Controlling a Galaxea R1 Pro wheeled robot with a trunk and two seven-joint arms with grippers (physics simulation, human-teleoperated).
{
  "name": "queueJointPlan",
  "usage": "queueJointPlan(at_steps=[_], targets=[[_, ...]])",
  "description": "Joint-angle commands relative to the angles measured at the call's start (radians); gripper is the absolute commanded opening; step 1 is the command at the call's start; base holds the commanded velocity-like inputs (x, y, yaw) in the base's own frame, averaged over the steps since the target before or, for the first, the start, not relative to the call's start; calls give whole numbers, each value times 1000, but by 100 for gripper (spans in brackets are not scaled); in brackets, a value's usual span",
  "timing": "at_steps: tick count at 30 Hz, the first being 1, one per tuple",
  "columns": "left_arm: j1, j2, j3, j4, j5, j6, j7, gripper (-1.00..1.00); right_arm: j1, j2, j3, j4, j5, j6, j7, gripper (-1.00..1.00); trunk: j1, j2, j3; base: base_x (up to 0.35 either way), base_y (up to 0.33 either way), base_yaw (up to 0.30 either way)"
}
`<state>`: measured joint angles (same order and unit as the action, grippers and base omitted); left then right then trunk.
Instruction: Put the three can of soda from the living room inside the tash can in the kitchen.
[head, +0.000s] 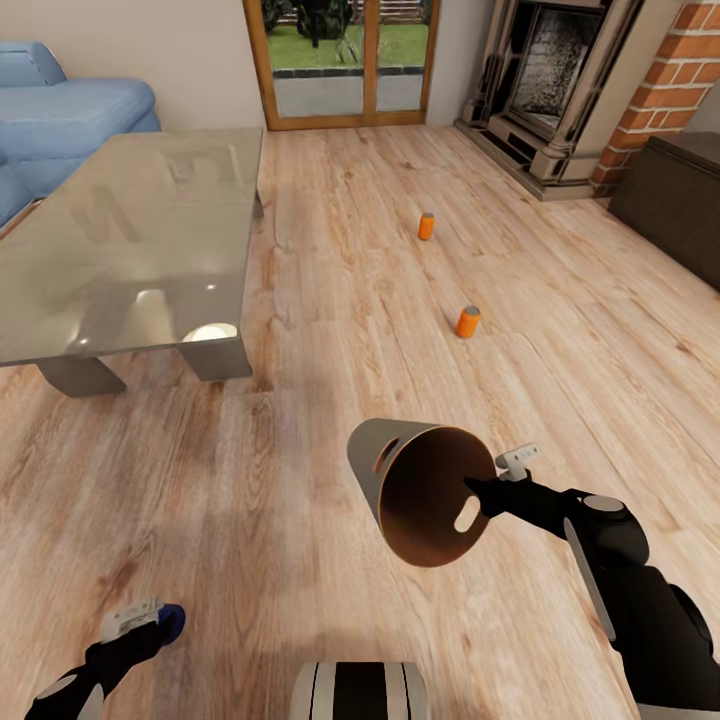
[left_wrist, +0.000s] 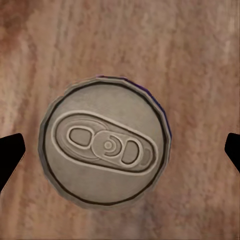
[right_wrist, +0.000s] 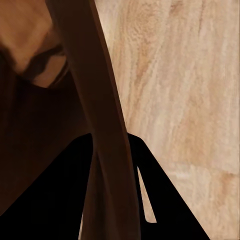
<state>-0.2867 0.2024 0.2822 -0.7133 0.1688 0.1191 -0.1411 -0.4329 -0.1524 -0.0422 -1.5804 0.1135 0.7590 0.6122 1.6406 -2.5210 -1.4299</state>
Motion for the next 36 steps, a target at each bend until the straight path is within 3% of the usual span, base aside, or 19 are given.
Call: queueJointPlan(at_steps=[1, 30, 36], targets=[[0, 0, 0, 0, 0, 0, 0, 100, 0, 0, 1, -1, -20, 4, 0, -100, 0, 0, 0, 158, 32, 0], [1, 0, 0, -2, 0, -1, -2, 100, 5, 0, 2, -2, -20, -1, 0, -100, 1, -1, -8, 26, 6, 0], [1, 0, 0, -2, 0, 0, -2, 100, 5, 1, 2, -1, -20, -3, 0, -100, 3, -2, -31, 0, 0, 0]])
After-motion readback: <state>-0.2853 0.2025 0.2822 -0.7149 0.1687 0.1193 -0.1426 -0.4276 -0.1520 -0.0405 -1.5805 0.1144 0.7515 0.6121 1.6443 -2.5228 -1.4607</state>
